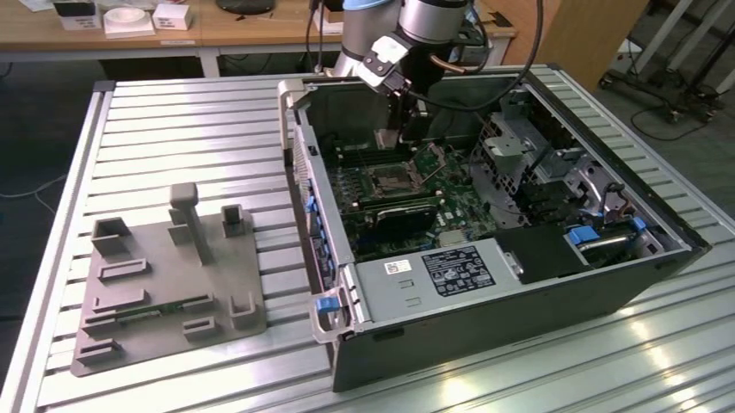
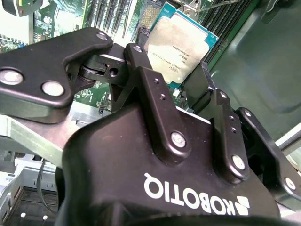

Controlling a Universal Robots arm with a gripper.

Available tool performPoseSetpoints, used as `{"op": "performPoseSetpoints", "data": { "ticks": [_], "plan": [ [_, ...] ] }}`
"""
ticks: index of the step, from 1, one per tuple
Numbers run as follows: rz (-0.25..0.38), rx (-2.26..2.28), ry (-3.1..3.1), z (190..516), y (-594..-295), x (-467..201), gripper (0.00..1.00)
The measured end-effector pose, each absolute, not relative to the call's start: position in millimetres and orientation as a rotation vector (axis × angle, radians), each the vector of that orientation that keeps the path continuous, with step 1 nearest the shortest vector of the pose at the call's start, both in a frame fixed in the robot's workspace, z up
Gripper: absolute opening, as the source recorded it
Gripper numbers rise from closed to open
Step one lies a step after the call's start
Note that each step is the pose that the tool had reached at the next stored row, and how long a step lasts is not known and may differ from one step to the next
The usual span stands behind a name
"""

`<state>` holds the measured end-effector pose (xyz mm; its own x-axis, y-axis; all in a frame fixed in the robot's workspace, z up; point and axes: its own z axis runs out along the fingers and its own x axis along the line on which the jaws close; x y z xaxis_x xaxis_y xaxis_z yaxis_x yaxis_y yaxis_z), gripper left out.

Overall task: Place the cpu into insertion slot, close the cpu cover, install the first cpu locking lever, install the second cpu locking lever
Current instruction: 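Place the cpu into insertion slot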

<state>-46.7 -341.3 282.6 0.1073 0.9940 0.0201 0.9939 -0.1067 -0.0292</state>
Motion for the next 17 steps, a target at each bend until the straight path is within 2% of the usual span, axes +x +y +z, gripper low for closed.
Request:
{"op": "performPoseSetpoints", "data": {
  "ticks": [17],
  "plan": [
    [0.009, -2.229, -2.163, 275.5, -341.3, -45.8, 0.54]
  ]
}}
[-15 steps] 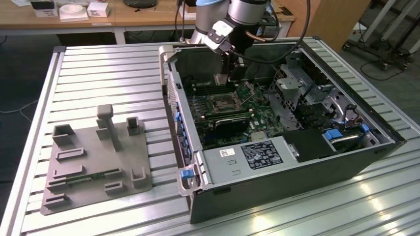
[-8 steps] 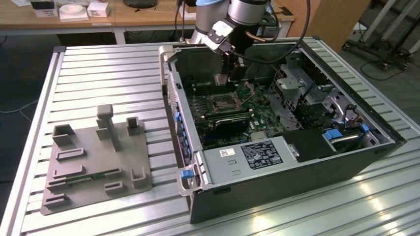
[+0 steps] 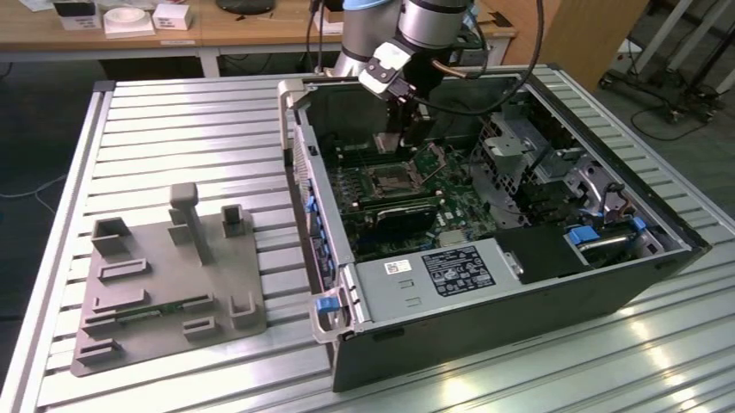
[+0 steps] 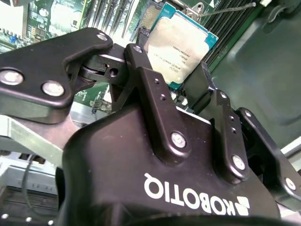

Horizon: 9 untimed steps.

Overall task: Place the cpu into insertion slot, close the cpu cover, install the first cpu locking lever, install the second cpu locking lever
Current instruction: 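Place the cpu into insertion slot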

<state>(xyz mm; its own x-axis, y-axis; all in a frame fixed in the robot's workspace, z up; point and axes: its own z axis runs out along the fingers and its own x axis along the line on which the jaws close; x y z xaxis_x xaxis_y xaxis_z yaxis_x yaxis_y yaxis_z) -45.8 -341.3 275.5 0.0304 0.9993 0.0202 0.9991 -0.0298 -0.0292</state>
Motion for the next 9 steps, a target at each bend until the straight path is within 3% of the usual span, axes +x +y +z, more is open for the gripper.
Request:
{"op": "performPoseSetpoints", "data": {
  "ticks": [9],
  "plan": [
    [0.010, -2.193, -2.201, 266.8, -339.9, -43.7, 0.54]
  ]
}}
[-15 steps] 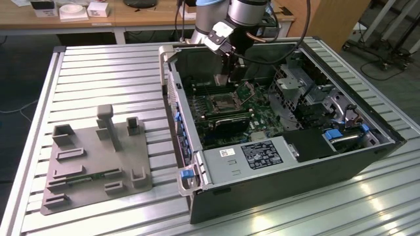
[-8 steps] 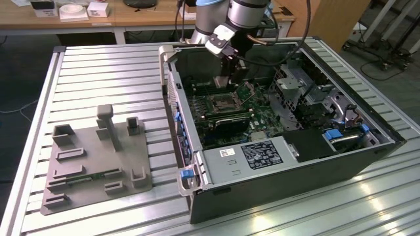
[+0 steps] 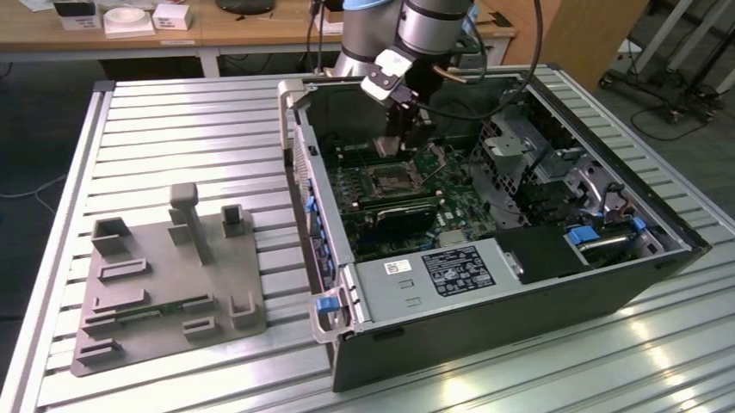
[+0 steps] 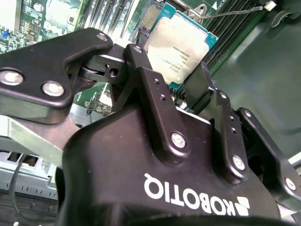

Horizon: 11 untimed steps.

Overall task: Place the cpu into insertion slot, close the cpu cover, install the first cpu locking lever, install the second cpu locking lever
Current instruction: 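Place the cpu into insertion slot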

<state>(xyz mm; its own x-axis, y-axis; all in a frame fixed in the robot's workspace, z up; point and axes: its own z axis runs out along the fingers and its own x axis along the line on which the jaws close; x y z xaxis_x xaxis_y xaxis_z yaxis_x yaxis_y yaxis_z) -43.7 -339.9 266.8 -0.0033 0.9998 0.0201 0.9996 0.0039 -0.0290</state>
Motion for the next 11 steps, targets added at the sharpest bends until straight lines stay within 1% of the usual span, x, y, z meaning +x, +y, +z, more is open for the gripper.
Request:
{"op": "performPoseSetpoints", "data": {
  "ticks": [3, 5, 11],
  "plan": [
    [0.003, -2.198, -2.209, 264, -339, -43, 0.54],
    [-0.013, -2.209, -2.221, 262, -339, -44, 0.54],
    [-0.015, -2.210, -2.223, 253, -338, -43, 0.54]
  ]
}}
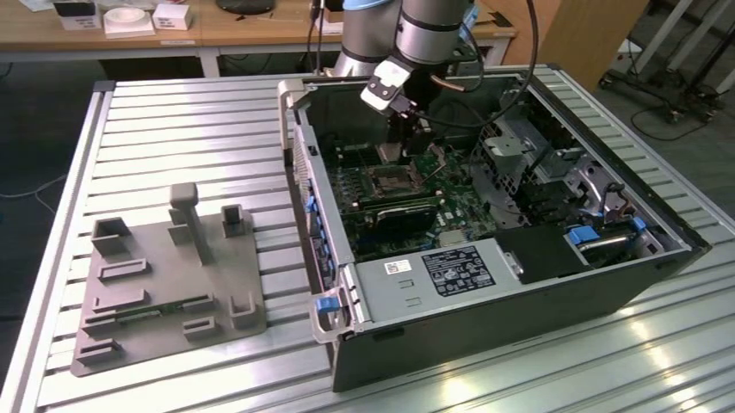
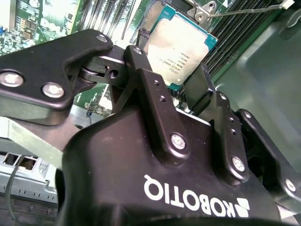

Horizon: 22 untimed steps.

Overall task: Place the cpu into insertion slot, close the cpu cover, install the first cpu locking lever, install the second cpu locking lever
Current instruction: 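Place the cpu into insertion slot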

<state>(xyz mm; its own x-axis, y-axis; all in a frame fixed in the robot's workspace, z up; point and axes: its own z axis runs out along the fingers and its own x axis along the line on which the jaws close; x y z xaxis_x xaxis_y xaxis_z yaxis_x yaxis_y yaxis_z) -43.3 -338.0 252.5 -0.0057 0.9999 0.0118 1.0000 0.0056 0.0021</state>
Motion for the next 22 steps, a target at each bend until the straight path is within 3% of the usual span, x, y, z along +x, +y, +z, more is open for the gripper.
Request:
{"op": "performPoseSetpoints", "data": {
  "ticks": [22],
  "plan": [
    [-0.015, -2.210, -2.223, 240, -336, -42, 0.54]
  ]
}}
